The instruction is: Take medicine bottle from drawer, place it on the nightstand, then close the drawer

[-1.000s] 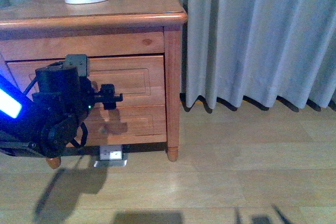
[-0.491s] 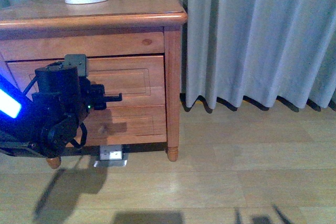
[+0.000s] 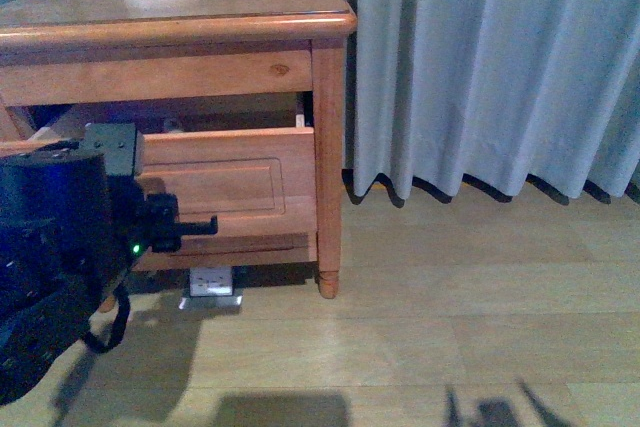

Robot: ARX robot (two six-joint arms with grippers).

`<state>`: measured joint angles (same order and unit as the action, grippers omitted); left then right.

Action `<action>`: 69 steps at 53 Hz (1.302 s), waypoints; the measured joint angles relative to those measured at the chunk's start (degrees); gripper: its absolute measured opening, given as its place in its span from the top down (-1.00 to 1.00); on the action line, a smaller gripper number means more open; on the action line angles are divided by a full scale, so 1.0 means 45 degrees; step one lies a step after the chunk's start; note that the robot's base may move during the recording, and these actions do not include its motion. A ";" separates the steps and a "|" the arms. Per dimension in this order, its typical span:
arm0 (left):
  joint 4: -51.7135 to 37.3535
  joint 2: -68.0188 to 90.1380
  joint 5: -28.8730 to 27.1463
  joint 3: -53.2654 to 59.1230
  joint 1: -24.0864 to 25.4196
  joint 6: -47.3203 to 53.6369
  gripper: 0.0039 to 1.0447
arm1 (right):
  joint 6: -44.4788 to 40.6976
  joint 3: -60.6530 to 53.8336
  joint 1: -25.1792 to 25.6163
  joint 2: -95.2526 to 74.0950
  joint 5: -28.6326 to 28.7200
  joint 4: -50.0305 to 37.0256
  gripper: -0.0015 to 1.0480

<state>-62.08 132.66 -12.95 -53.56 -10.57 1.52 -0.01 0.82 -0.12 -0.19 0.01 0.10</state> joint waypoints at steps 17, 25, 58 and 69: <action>-0.0413 -0.2351 -0.0461 0.4522 -0.0665 0.0568 0.56 | 0.0000 0.0000 0.0000 0.0000 0.0000 0.0000 -0.87; 0.0180 -0.2720 -0.0529 0.4702 -0.0661 0.0559 0.17 | 0.0000 0.0000 0.0000 0.0000 0.0000 0.0000 -0.87; 1.0720 -1.8054 -0.0801 0.4167 0.0981 0.2404 -0.87 | -0.0005 0.0000 0.0000 0.0000 0.0000 0.0000 -0.87; 1.3576 -2.3343 -0.3560 0.5085 -0.1418 0.2220 -0.87 | 0.0000 0.0000 0.0000 0.0000 0.0000 0.0000 -0.87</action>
<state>-0.99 27.62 -28.97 -30.68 -16.95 11.51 -0.01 0.82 -0.12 -0.19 0.01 0.10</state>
